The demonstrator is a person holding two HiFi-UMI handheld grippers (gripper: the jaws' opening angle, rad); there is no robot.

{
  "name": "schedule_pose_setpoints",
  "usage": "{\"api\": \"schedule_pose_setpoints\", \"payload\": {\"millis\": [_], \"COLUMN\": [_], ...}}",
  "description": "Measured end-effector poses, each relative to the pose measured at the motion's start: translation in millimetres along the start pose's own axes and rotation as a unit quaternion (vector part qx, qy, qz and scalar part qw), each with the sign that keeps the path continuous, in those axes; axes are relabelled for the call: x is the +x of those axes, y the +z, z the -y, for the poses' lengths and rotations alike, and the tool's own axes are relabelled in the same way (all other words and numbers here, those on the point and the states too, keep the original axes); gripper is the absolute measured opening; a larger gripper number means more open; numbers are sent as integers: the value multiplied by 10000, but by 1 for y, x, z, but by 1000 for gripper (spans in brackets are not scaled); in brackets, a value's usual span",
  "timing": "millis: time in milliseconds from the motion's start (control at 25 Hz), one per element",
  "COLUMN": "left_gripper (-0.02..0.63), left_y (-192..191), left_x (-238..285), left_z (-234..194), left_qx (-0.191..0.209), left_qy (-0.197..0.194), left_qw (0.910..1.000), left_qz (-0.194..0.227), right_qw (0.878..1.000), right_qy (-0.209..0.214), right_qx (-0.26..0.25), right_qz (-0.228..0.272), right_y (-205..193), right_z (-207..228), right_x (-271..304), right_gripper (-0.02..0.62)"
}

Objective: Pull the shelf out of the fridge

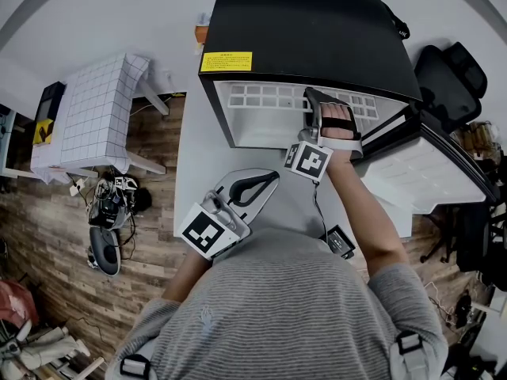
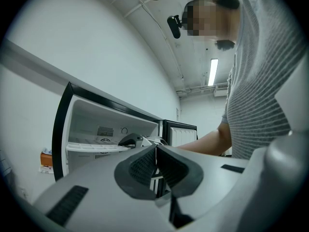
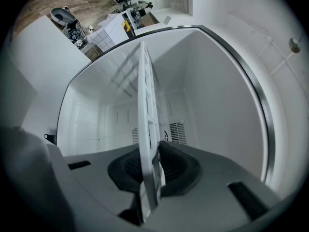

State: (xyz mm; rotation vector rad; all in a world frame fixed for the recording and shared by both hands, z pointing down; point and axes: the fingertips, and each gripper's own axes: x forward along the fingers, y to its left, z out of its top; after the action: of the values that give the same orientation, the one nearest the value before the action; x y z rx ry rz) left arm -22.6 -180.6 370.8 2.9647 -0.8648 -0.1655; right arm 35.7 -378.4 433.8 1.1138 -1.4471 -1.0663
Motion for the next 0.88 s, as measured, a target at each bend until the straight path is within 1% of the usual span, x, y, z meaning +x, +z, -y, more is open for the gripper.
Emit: {"api": "schedule_pose_setpoints", "payload": {"millis": [200, 360, 880], "left_gripper": [12, 12, 12], "left_y": [-5, 0, 1], "left_x": [0, 2, -7], "left_z": [0, 3, 15], "left_qx": [-18, 22, 42], "left_qy": [8, -40, -65], "left_qw": [10000, 10000, 10000], "left_qz": [-61, 29, -14], "right_qw": [10000, 9999, 10000], "right_qy": [-69, -104, -73], "right_qx": [-16, -28, 58], "right_qz": [39, 42, -17], "right_y": [-1, 0, 2], "right_z": [-4, -7, -10], "right_x": [-10, -17, -35], "right_gripper": [43, 43, 43]}}
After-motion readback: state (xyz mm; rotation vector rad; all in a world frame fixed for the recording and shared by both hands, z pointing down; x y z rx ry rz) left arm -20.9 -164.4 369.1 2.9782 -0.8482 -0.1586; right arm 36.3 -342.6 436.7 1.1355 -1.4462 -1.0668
